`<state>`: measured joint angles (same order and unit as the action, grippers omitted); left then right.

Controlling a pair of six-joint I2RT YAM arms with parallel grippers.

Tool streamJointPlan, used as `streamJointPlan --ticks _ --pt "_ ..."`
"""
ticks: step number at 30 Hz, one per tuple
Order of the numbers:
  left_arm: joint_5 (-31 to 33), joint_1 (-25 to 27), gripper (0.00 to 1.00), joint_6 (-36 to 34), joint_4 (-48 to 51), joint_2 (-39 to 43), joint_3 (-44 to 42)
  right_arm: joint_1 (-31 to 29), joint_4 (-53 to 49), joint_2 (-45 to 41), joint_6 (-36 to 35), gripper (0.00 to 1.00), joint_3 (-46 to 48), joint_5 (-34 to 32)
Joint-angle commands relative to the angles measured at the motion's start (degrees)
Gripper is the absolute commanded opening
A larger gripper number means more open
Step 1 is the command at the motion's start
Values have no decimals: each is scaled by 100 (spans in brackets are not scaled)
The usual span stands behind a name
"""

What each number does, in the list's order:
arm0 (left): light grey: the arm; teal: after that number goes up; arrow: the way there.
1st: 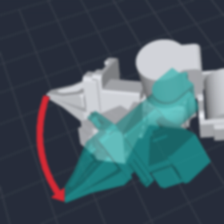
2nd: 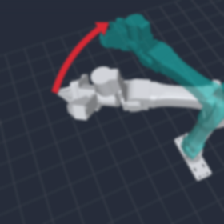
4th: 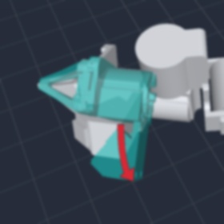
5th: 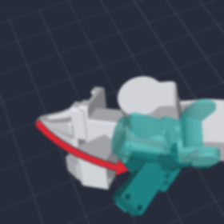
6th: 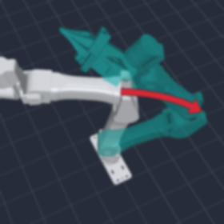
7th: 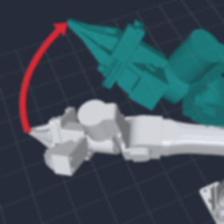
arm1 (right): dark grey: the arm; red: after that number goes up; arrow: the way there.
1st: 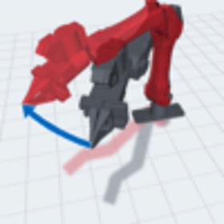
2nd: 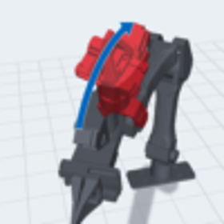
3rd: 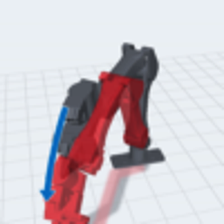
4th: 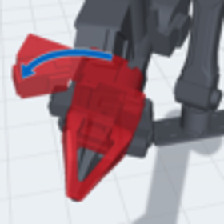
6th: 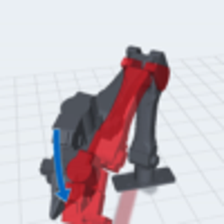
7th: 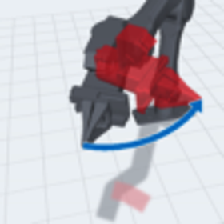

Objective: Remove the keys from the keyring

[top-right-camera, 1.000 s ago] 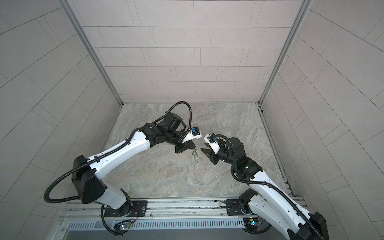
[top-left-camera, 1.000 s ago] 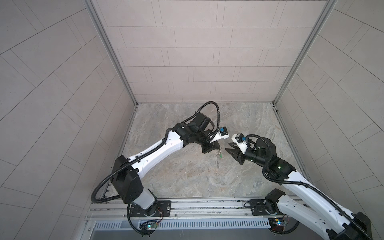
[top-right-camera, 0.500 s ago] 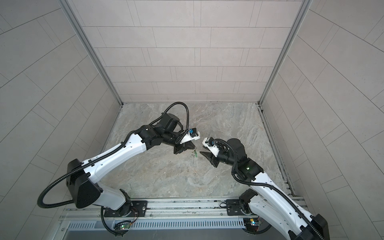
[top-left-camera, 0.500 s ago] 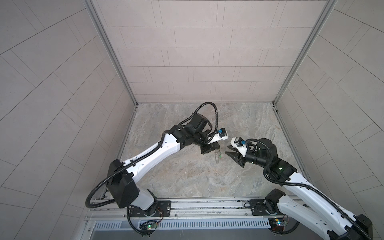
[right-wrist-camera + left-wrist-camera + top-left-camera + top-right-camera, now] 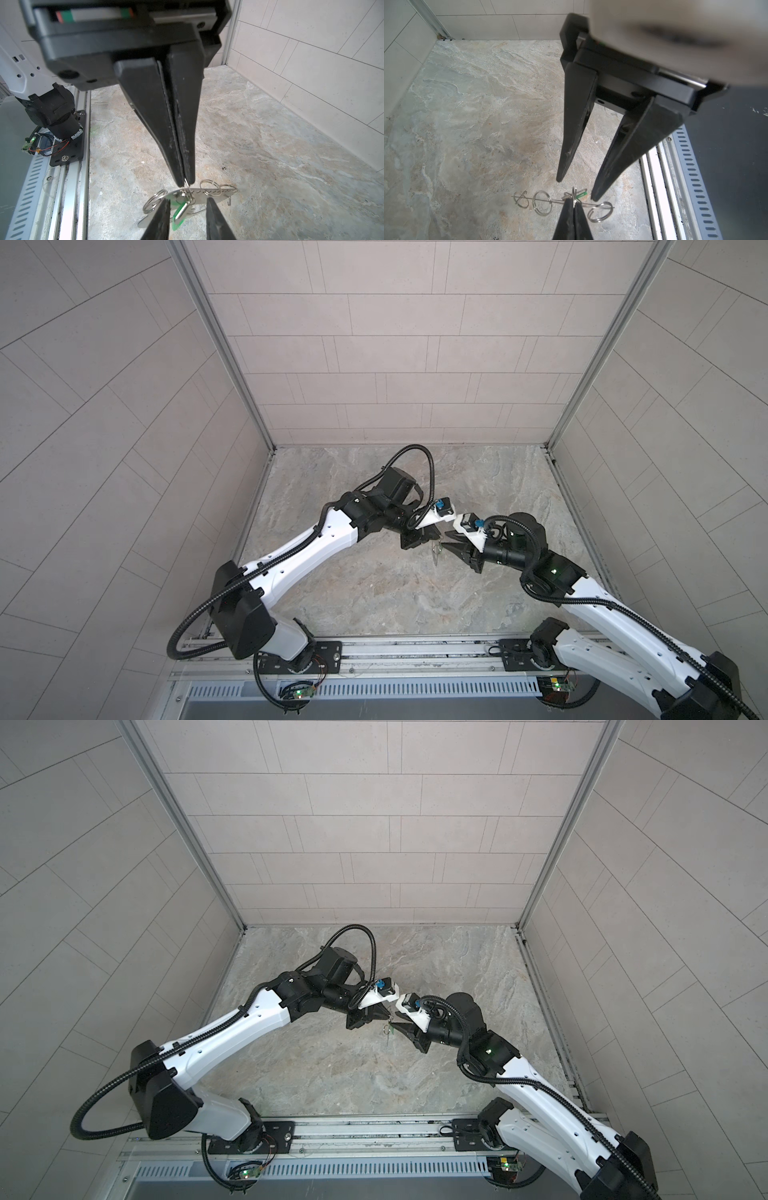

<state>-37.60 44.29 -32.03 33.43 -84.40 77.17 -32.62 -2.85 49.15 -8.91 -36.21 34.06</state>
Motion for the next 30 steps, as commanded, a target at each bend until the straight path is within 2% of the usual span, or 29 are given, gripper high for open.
streamJointPlan --ticks 1,23,30 --pt "-205 22 0 -172 -136 204 -39 -43 119 32 -6 30 -193 -51" --pt "-247 27 0 -225 -109 215 -56 -51 -14 99 -41 15 -336 12" --pt "-221 26 0 -238 -113 214 -63 -58 -42 153 -41 8 -396 83"
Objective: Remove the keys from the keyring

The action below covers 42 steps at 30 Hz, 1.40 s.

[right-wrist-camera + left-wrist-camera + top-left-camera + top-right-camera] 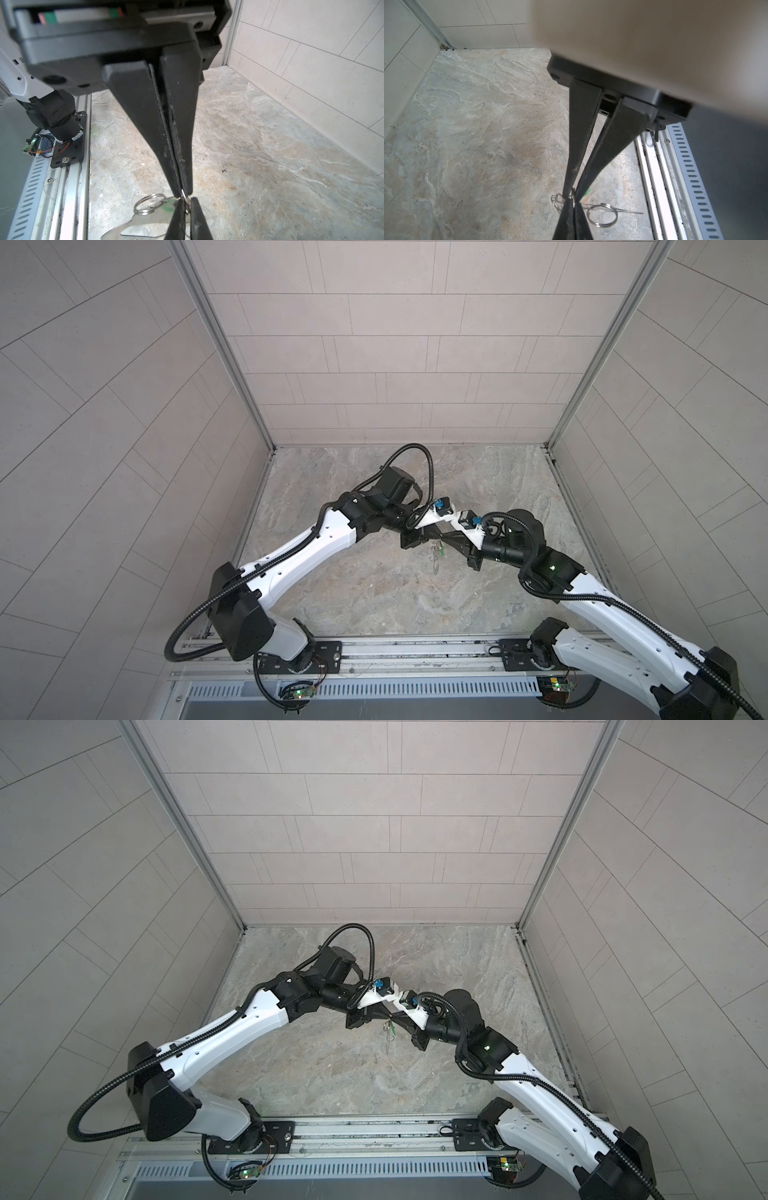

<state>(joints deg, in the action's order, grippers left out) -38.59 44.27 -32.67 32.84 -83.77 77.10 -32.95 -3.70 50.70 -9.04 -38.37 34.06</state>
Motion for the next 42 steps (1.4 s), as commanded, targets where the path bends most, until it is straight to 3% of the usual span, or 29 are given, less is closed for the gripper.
streamJointPlan --ticks 1,5,9,10,15,25,38,42 --pt "-132 24 0 -162 -78 164 -72 -28 38 -7 -28 7 -176 91" --pt "77 20 2 100 -226 222 -167 -28 65 -19 1 2 -193 92" --pt "183 -57 30 413 -647 469 -511 -28 133 -20 42 0 -202 110" --pt "194 -97 33 509 -782 557 -619 -30 137 -21 41 0 -219 109" --pt "277 -173 36 875 -1490 1001 -1337 -30 165 6 69 0 -247 127" --pt "203 -190 34 1139 -2042 1047 -1663 -55 144 96 42 0 -317 223" --pt "-62 -174 14 1130 -2010 906 -1665 -107 12 164 -53 0 -442 232" --pt "-104 -179 12 1139 -2035 891 -1654 -133 1 195 -64 0 -453 232"
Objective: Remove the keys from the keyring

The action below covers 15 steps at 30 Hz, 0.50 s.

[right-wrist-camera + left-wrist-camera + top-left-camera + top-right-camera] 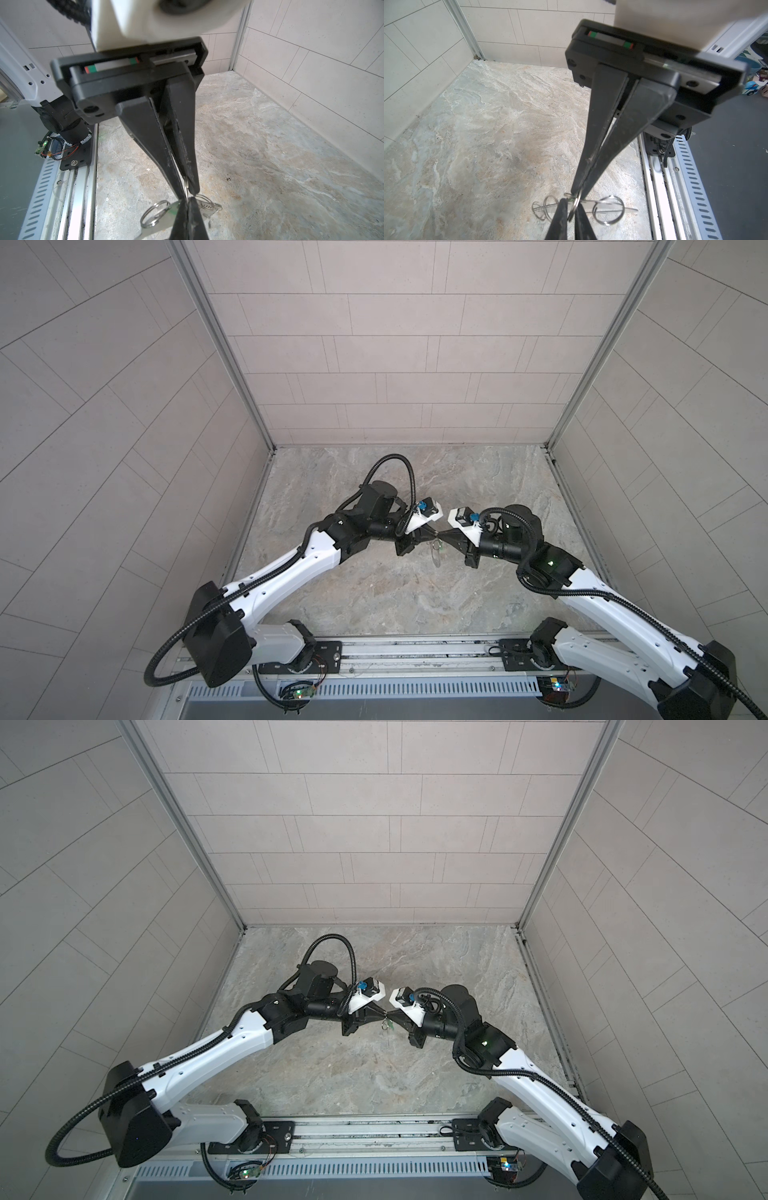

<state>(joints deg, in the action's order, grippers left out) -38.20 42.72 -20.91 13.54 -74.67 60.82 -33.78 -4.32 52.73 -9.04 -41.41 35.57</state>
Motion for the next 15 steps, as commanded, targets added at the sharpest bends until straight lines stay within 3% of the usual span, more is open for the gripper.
streamJointPlan --ticks 1,7,10,12,15 --pt "-161 -19 11 -28 -98 -16 -18 -46 63 -2 -65 0 -159 73" --pt "-155 -18 0 -63 -77 29 -33 -64 26 36 -106 0 -178 14" --pt "-109 -22 0 -110 -30 39 -22 -73 -42 35 -151 5 -194 -55" --pt "-58 -19 0 -162 -4 31 -8 -68 -131 14 -202 11 -233 -123" --pt "-21 -19 0 -207 10 6 35 -68 -432 -85 -387 28 -366 -332"
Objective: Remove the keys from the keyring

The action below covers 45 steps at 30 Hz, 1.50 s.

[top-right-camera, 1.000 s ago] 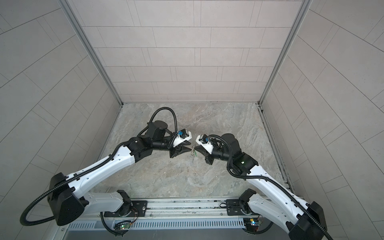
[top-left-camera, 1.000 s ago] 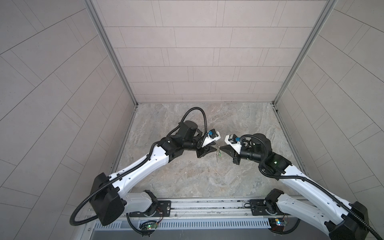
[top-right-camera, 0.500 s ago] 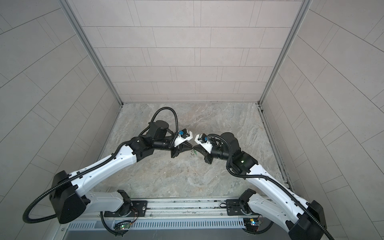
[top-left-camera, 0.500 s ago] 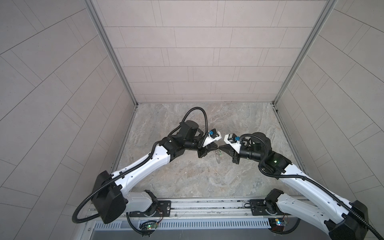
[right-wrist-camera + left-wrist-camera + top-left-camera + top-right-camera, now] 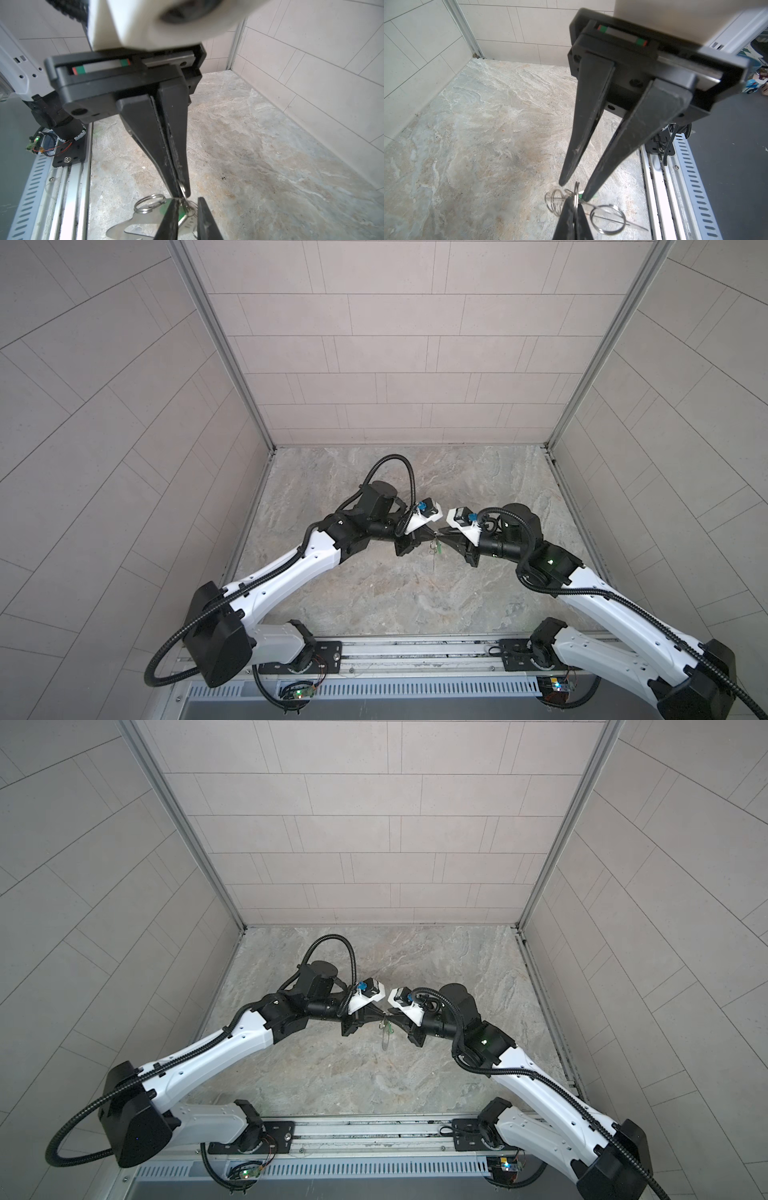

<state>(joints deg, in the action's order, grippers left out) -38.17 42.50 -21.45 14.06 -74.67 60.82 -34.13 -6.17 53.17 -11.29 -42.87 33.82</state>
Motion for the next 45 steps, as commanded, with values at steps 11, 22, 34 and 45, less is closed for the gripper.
streamJointPlan --ticks 11,22,34,45 --pt "-164 4 0 29 -284 -160 216 -35 -1021 -1046 -509 40 -157 -1340" --pt "-147 4 0 437 -713 -38 25 -653 -685 -1507 -14 42 919 -2312" --pt "-239 4 0 628 -928 -56 -8 -1161 14 -916 40 44 881 -2925" --pt "-320 21 0 741 -1062 -83 -29 -1298 498 -605 228 41 776 -3678"
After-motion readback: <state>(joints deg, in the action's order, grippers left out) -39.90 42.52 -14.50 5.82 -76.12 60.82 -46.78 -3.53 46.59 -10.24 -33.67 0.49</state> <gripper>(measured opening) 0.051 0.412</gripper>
